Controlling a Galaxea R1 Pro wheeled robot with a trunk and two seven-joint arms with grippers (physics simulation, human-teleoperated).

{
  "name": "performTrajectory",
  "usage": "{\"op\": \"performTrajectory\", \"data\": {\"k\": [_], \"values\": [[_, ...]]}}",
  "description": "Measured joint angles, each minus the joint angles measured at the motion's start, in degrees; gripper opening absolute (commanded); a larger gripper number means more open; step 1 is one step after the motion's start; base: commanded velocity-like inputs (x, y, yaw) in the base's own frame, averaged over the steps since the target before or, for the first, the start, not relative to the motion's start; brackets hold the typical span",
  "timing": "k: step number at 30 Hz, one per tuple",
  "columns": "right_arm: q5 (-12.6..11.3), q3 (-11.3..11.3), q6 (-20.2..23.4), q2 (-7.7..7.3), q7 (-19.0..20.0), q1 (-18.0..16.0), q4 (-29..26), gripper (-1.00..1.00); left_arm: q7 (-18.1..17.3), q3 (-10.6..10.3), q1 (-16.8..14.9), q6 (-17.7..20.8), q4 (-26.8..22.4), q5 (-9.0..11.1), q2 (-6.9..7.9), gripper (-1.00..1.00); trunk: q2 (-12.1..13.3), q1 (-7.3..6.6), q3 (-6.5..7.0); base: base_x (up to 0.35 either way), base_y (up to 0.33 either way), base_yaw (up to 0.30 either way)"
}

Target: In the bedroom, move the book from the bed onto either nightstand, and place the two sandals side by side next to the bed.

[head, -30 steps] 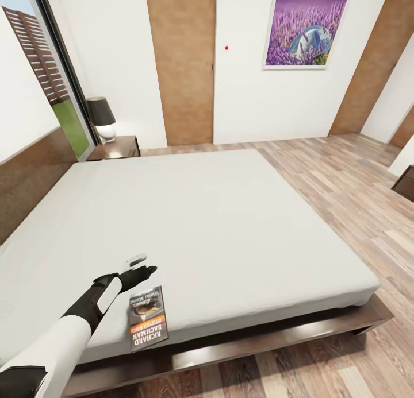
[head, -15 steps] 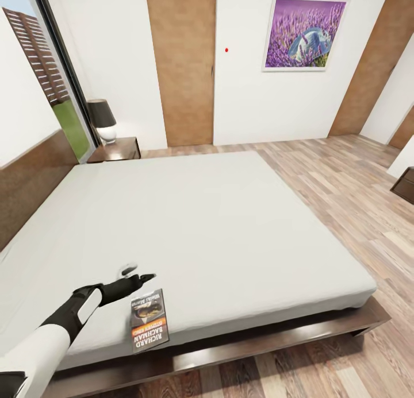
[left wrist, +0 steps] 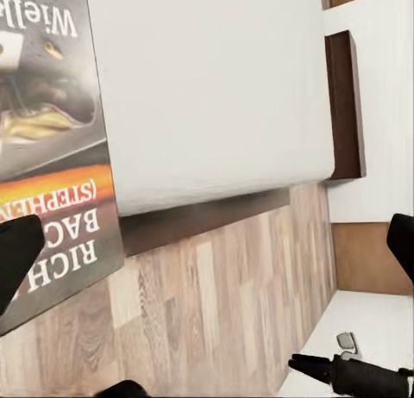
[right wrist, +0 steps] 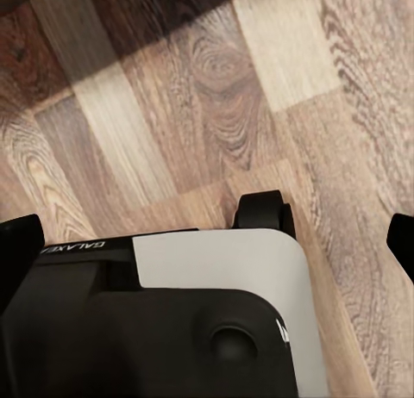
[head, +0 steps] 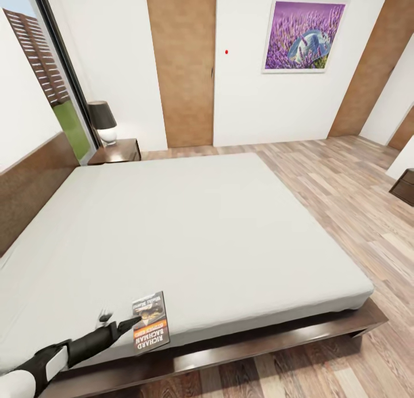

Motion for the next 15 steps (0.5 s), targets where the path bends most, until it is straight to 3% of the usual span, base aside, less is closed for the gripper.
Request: {"op": "performTrajectory", "data": {"k": [6, 15], "values": [[0.03, 0.02, 0.0, 0.0, 0.0, -0.01, 0.0, 1.0, -3.27, -0.98, 1.71, -7.85, 4.69, 0.13, 0.18, 1.0, 1.22, -0.67, 0.54, 0.0, 0.0, 0.024], [0.09, 0.03, 0.01, 0.0, 0.0, -0.03, 0.01, 1.0, -3.48, -0.82, 3.62, -9.19, 5.13, 0.23, 0.15, 1.0, 1.22, -0.67, 0.55, 0.0, 0.0, 0.245]]}}
